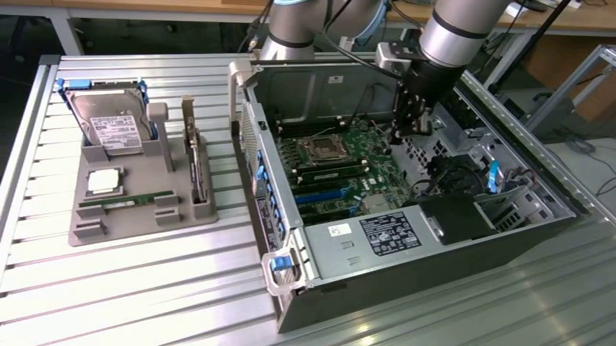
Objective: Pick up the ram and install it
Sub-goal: 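Press down the ram until it locks into place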
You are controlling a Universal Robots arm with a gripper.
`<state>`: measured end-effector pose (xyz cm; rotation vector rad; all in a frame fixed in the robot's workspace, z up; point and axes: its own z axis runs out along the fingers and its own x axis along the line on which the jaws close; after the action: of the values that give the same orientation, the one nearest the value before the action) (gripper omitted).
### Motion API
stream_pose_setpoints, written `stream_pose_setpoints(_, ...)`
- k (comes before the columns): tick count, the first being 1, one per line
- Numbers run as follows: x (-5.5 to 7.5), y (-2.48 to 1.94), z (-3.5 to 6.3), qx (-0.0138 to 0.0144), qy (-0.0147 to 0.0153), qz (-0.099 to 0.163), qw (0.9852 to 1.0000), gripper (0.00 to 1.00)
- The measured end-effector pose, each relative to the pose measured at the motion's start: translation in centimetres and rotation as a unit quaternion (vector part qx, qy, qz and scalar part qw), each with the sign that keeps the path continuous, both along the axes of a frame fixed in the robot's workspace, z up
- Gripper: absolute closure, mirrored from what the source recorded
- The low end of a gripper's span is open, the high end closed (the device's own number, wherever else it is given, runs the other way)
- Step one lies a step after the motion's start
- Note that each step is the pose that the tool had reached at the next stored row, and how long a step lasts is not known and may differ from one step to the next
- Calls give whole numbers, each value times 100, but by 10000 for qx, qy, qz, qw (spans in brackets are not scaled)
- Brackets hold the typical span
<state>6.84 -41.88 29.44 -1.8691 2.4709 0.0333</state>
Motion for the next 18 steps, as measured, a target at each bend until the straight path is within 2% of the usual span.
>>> stream_pose_setpoints(5, 0, 0, 0, 0, 0, -288, 9996, 90)
stream_pose_setpoints(7, 1, 0, 0, 0, 0, -483, 9988, 90)
stream_pose_setpoints(13, 1, 0, 0, 0, 0, -878, 9961, 90)
stream_pose_setpoints(18, 1, 0, 0, -1, 0, -1235, 9923, 90)
